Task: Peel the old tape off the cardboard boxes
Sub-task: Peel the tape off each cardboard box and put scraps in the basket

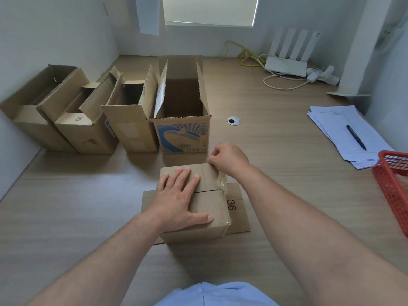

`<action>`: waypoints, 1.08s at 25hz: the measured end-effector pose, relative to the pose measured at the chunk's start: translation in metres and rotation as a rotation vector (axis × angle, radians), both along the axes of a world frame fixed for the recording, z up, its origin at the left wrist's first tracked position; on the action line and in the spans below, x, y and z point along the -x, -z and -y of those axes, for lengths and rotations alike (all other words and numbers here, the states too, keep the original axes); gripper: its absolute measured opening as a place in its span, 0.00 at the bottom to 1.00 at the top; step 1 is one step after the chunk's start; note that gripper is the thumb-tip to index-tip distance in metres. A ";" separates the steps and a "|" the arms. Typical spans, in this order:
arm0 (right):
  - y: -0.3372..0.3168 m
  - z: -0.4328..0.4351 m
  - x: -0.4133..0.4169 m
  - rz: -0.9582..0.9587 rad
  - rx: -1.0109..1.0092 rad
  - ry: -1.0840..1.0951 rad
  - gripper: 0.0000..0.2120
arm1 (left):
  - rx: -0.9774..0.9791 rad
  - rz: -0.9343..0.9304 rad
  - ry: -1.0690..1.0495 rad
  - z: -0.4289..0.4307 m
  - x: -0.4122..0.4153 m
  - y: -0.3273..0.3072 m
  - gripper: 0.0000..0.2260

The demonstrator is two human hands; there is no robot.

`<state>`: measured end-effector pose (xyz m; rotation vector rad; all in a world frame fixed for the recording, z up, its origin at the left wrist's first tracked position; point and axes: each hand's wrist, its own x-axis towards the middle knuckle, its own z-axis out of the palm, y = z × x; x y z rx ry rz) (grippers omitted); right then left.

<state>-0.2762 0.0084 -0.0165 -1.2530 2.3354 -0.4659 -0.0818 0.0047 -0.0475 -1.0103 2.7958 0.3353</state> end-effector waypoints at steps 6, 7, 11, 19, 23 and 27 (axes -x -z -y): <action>-0.004 0.004 0.003 -0.081 -0.065 -0.125 0.05 | -0.001 0.009 -0.004 0.000 0.001 0.000 0.49; -0.005 0.004 0.004 -0.083 -0.084 -0.137 0.04 | 0.001 0.009 -0.003 0.000 0.001 0.000 0.49; -0.009 0.002 0.004 -0.184 -0.128 -0.115 0.09 | 0.004 0.015 -0.012 0.000 0.001 0.001 0.49; -0.013 0.002 0.003 -0.106 -0.128 -0.250 0.05 | 0.003 0.023 -0.008 0.000 0.001 0.000 0.49; -0.003 0.002 -0.003 -0.182 -0.138 -0.202 0.09 | -0.008 0.017 -0.005 0.000 0.001 -0.001 0.49; 0.003 -0.004 -0.005 -0.095 0.013 0.041 0.07 | -0.013 0.007 -0.019 0.001 0.001 0.000 0.49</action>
